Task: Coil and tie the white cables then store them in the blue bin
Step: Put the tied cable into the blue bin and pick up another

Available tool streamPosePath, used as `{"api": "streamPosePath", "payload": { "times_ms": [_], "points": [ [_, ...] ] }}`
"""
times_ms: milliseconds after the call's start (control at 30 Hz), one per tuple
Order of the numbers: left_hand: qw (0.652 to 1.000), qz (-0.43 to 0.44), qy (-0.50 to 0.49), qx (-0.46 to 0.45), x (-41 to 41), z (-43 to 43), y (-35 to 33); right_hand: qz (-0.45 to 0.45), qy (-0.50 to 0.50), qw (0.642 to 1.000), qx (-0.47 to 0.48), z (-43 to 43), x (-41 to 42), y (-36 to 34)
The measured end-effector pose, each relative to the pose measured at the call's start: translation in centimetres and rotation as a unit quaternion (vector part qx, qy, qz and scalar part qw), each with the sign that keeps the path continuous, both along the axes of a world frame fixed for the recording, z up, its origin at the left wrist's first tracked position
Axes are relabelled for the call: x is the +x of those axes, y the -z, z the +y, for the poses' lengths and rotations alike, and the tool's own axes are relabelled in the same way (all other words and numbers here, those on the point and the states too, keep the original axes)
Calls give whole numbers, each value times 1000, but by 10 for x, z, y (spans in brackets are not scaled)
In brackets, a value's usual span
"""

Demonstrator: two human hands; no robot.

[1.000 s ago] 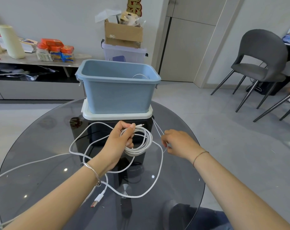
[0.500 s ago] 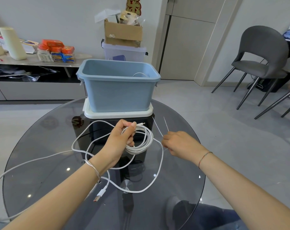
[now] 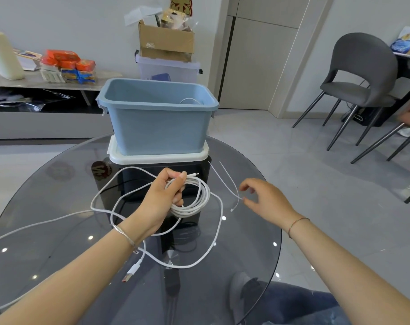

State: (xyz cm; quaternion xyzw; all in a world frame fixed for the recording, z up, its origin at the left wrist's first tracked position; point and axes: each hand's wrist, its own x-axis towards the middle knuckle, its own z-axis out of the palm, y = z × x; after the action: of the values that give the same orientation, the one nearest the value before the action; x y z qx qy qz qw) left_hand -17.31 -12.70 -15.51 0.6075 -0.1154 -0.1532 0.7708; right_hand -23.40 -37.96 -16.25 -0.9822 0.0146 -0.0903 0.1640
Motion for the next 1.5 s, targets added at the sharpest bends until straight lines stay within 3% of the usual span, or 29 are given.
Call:
{"api": "streamPosePath", "payload": {
  "times_ms": [100,200,400,600,767,900,1100,1233,1400,1500],
  "points": [
    [1000,3,3,0,-2,-2,1,-1,117,986,117,4,3,9],
    [1000,6,5,3,-4,-3,1,36,167,976,137,15,8,12],
    [1000,6,4,5,-5,-1,0,49,181,974,124,33,15,9],
    [1000,6,6,4,-7,-2,-1,68,136,987,41,36,16,3],
    [1000,3,3,6,-5,2,-1,7,130,984,118,30,12,-5],
    [1000,-7,11,1,-2,4,-4,-43,80,941,325,38,7,-30],
    [998,-43,35,15,1,14,-14,15,22,816,577,65,3,-63],
    [995,-69,69,32,0,25,-24,-35,-4,825,564,75,7,-69],
    [989,-108,97,39,-3,39,-40,-153,64,822,544,86,21,-73],
    [985,-113,122,35,-4,45,-47,-178,76,801,567,90,29,-73]
  ]
}}
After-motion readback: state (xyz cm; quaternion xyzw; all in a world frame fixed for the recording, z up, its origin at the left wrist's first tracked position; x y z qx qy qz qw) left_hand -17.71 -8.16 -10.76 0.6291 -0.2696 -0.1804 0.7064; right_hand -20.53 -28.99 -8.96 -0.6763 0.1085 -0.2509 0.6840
